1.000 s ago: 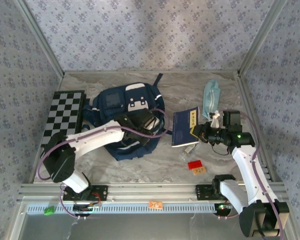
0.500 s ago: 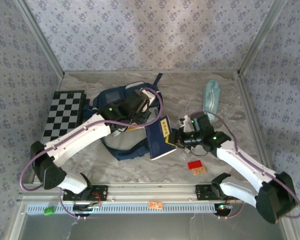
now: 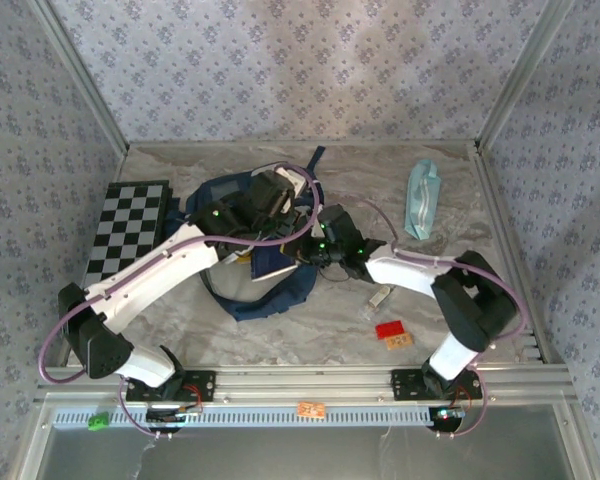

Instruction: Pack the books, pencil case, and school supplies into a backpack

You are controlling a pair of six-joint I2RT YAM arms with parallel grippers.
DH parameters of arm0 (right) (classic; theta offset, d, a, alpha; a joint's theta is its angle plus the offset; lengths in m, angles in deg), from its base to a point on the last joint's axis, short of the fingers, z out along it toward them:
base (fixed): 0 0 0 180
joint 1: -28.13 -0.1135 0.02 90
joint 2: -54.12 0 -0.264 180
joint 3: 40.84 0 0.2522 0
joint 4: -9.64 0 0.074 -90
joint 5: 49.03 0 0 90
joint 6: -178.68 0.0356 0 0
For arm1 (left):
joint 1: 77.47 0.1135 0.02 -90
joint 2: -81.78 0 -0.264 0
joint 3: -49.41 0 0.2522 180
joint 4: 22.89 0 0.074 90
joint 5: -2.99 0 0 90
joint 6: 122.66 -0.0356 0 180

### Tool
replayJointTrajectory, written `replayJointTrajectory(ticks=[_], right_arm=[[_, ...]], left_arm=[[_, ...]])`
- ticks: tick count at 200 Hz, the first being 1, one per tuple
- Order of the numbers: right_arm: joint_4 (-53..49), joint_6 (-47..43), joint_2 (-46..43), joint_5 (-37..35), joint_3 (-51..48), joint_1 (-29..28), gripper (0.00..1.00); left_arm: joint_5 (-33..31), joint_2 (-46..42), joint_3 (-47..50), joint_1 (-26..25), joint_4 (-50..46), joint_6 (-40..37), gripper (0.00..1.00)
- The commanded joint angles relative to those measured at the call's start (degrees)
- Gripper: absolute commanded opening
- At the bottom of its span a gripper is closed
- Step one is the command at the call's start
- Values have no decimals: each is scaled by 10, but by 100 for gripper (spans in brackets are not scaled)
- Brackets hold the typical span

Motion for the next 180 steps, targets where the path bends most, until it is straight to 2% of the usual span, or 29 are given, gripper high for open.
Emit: replayJointTrajectory(ticks=[1, 16, 40, 60, 98, 130, 161, 180], right_arm=[[39, -12, 48, -31, 53, 3, 10], [24, -25, 82, -35, 76, 7, 17], [16, -55, 107, -11, 92, 12, 38], [-19, -64, 71, -40, 68, 6, 45], [-161, -120, -20, -120, 36, -23, 53], [-171, -103, -39, -140, -3, -60, 47], [-174, -95, 18, -135, 23, -86, 26], [-162, -99, 44, -150, 41, -92, 20]], left_arm=[[18, -31, -26, 6, 68, 30, 0], [27, -37, -16, 12, 79, 35, 0], [36, -43, -11, 22, 75, 48, 0], [43, -50, -1, 30, 75, 50, 0], [65, -64, 23, 45, 85, 63, 0], [73, -68, 32, 50, 90, 62, 0], [80, -66, 31, 52, 90, 63, 0], [81, -67, 30, 52, 86, 64, 0]])
